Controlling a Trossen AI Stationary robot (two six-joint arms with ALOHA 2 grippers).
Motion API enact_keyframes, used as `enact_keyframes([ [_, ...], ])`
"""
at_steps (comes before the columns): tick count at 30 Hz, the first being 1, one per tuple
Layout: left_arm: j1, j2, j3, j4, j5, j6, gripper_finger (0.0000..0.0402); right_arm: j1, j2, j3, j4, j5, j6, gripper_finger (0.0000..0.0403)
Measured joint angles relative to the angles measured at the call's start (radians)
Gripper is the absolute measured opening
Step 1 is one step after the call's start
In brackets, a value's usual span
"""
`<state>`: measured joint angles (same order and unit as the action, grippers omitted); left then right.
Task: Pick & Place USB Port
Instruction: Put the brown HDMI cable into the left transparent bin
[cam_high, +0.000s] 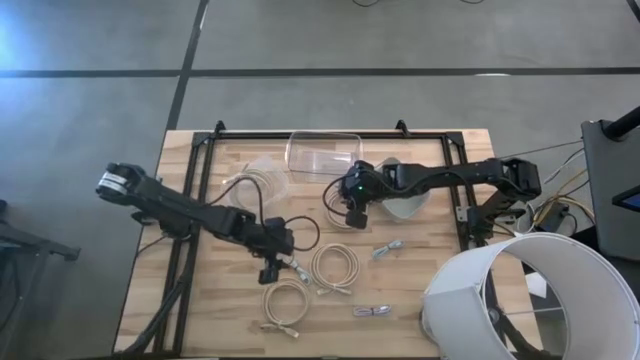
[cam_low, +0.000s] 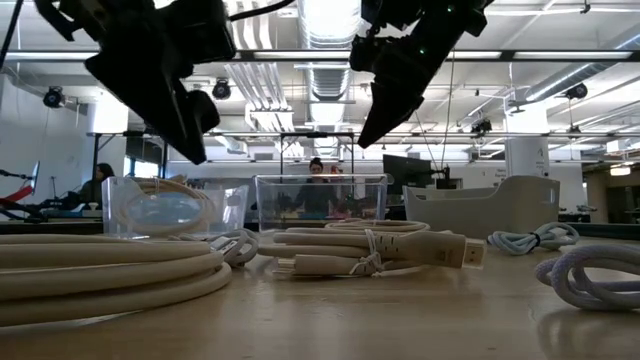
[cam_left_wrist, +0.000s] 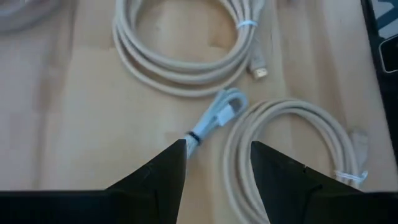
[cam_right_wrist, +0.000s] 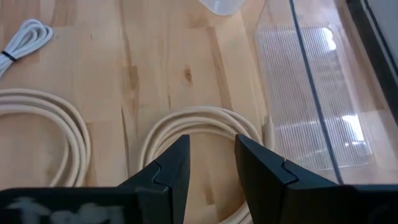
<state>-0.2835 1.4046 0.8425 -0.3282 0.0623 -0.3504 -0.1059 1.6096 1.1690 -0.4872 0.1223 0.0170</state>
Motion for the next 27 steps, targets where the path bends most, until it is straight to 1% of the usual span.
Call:
enact_keyframes([
  [4,-0.051,0.056,-0.015,0.075,-0.001,-0.084,0.0184,0.0,0.0,0.0,0.0,0.0,-0.003,0.0123],
  [6,-0.078,0.084,-0.016,0.094,-0.017,-0.123,0.0184,0.0,0.0,-0.001,-0.001,0.0,-0.011,0.0123],
  [11,-0.131,0.132,-0.015,0.083,-0.118,-0.192,0.0183,0.005,0.0,-0.014,-0.002,0.0,-0.024,0.0123],
  [17,-0.175,0.198,-0.014,0.085,-0.153,-0.28,0.0183,0.015,0.0,-0.047,-0.002,-0.001,-0.02,0.0123],
  [23,-0.206,0.269,-0.011,0.091,-0.205,-0.287,0.0183,0.016,0.0,-0.068,-0.001,-0.003,-0.008,0.0123],
  [27,-0.209,0.296,-0.011,0.089,-0.221,-0.244,0.0173,0.016,0.0,-0.077,-0.001,-0.003,0.031,0.0123],
])
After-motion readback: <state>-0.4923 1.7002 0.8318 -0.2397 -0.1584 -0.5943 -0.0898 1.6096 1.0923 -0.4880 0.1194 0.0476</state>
